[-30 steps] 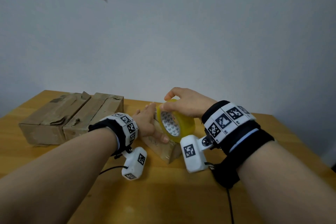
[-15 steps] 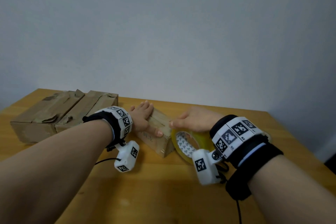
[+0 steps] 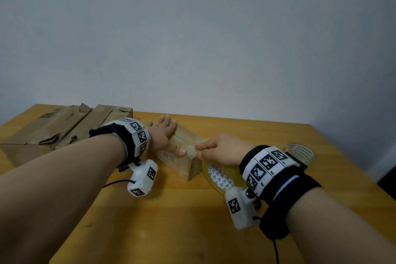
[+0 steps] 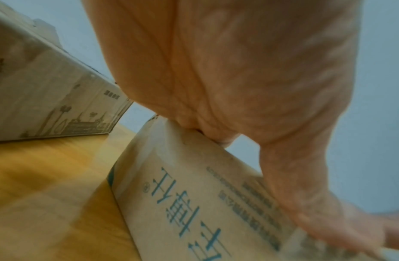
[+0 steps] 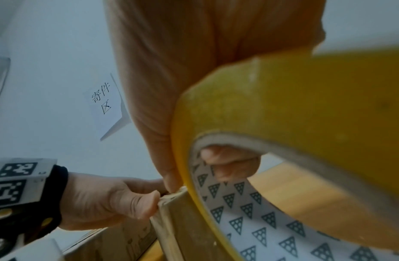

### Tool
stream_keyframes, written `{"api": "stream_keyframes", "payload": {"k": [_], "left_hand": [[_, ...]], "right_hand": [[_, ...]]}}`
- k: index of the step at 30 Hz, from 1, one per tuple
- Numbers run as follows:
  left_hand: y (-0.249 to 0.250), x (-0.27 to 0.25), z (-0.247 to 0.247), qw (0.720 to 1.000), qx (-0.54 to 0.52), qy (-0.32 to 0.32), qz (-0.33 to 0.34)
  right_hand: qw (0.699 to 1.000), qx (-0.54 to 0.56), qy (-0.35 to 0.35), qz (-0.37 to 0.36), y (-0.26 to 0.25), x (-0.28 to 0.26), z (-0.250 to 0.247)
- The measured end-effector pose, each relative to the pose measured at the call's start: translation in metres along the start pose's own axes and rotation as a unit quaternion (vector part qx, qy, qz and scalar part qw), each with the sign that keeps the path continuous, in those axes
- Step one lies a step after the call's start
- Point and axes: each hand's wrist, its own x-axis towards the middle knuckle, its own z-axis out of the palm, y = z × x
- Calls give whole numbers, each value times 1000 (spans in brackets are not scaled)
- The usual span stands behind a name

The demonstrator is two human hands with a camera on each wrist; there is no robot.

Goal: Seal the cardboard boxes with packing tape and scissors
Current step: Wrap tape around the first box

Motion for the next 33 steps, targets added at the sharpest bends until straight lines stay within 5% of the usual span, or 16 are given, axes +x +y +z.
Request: {"api": "stream_keyframes", "payload": {"k": [5,9,14,19,23,29,33], "left_hand": [[16,-5,4,998,58,29,23],[40,-14,3,998,-2,36,44],[54,-14,17,997,-19,59,51],[51,-9,27,991,0,127,42],[51,-8,29,992,-12,117,41],[49,-9,31,994,37,94,43],[45,-7,37,995,-30,82,39]], "right_hand": [[999,36,41,-4,-1,1,6],[994,65,84,-9,3,-3,17],[996,73,50,-17,0,-6,14],[987,137,70,44,11,-4,17],[981,148,59,107,11,4,16],[992,2,-22,124,-10,6,9],[995,-25,-50,85,-16,18,15]]}}
